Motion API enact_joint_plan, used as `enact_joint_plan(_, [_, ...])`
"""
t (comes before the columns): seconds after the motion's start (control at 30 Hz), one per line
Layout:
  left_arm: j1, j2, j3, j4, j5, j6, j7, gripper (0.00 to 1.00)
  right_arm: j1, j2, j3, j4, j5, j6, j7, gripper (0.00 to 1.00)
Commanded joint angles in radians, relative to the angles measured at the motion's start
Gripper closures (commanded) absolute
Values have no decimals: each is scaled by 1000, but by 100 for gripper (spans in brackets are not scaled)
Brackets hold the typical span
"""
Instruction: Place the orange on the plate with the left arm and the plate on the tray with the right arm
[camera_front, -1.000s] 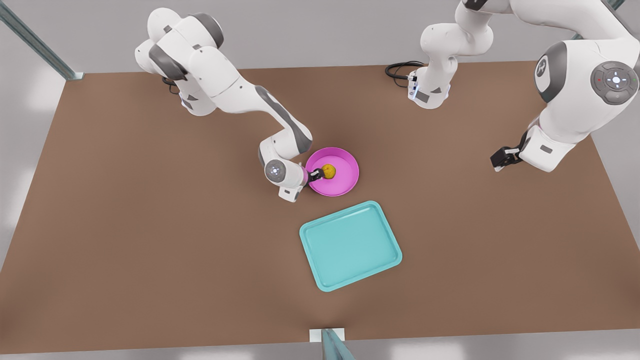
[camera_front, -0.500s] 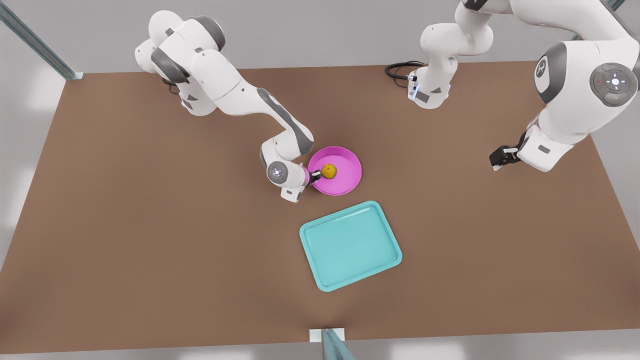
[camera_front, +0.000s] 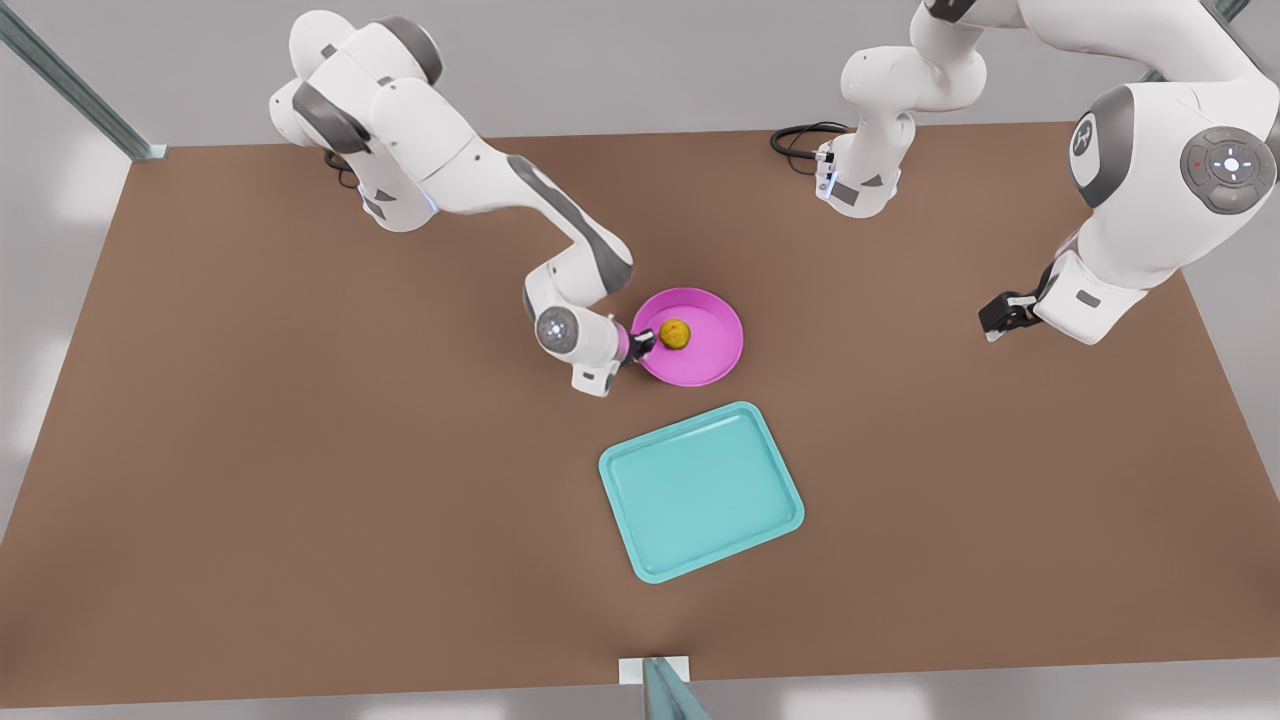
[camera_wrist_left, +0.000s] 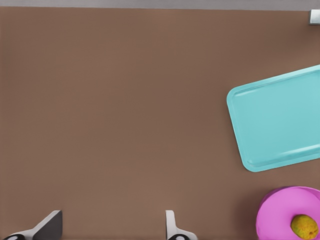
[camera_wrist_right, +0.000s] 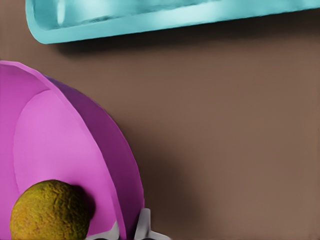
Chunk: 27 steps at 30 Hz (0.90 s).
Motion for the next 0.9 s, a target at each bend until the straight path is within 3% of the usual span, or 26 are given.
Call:
enact_joint_plan(0.0, [0, -1, 0, 0, 0, 1, 10, 0, -13, -8, 0, 23, -3, -2, -1, 79])
enact_joint_plan(0.27, [0, -1, 0, 0, 2, 3, 10, 0, -119, 70, -11, 235, 44, -2, 5, 79])
enact_joint_plan(0.5, [-1, -1, 0, 0, 2, 1, 10, 0, -138, 337, -54, 598, 72, -1, 8, 79])
enact_joint_plan(0.7, [-1, -3, -2, 0, 2, 1, 10, 0, -133, 386, -55, 635, 72, 9, 6, 79])
enact_joint_plan(0.73, [-1, -3, -2, 0, 2, 1, 10, 0, -133, 386, -55, 633, 72, 7, 5, 70])
enact_joint_plan(0.77, [-1, -3, -2, 0, 2, 1, 10, 0, -130, 384, -55, 624, 70, 15, -1, 0])
enact_joint_plan(0.87, [-1, -3, -2, 0, 2, 1, 10, 0, -124, 381, -51, 623, 70, 15, 0, 0])
